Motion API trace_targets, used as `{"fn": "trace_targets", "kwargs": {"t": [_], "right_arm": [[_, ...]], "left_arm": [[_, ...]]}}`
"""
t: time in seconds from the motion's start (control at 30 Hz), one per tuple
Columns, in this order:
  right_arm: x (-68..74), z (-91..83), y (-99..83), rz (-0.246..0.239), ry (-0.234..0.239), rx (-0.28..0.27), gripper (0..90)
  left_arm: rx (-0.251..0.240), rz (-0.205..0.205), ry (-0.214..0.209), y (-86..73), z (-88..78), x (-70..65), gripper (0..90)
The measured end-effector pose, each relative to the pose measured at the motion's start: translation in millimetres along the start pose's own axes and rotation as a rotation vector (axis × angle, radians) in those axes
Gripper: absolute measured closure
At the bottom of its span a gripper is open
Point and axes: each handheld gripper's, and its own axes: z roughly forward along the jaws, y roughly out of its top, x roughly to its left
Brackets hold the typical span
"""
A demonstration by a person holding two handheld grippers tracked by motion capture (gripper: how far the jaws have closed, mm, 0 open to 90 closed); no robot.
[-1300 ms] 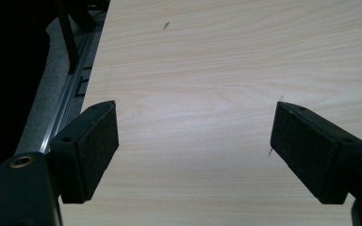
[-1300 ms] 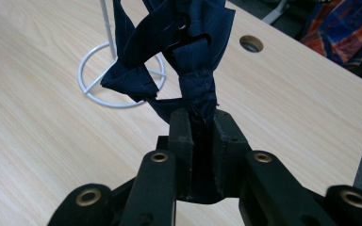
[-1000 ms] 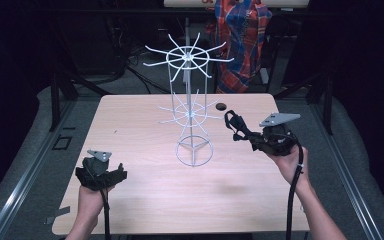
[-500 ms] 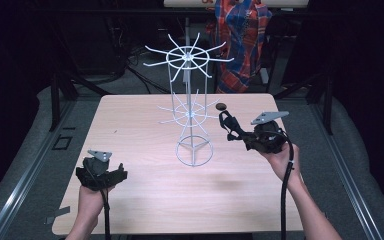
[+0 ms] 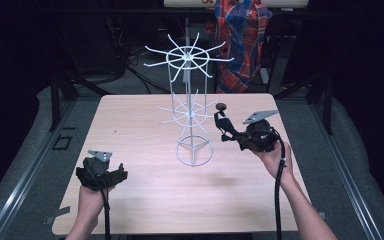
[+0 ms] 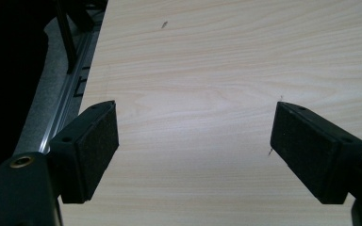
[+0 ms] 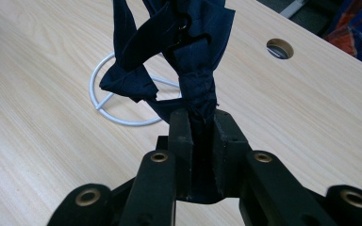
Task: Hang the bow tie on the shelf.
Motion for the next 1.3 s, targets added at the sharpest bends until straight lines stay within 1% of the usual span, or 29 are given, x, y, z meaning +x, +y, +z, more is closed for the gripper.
{"fn": "trace_targets", "kwargs": {"t": [0.23, 0.73, 1.07, 1.3], "right_arm": [[2.2, 4.7, 3.8, -0.002, 0.008, 0.008, 79.6], [11.4, 23.6, 12.6, -0.017, 0.027, 0.031, 79.7], [13.6, 37.6, 13.7, -0.017, 0.038, 0.057, 79.7], [13.7, 43.6, 12.5, -0.015, 0.031, 0.067, 79.6]], "left_arm": [[0.001, 0.0, 0.0, 0.0, 0.0, 0.0, 16.3], [0.001, 0.0, 0.0, -0.1, 0.1, 0.3, 16.3], [0.0, 0.0, -0.001, 0.0, 0.1, 0.3, 16.3], [0.001, 0.001, 0.0, -0.1, 0.2, 0.2, 16.3]]}}
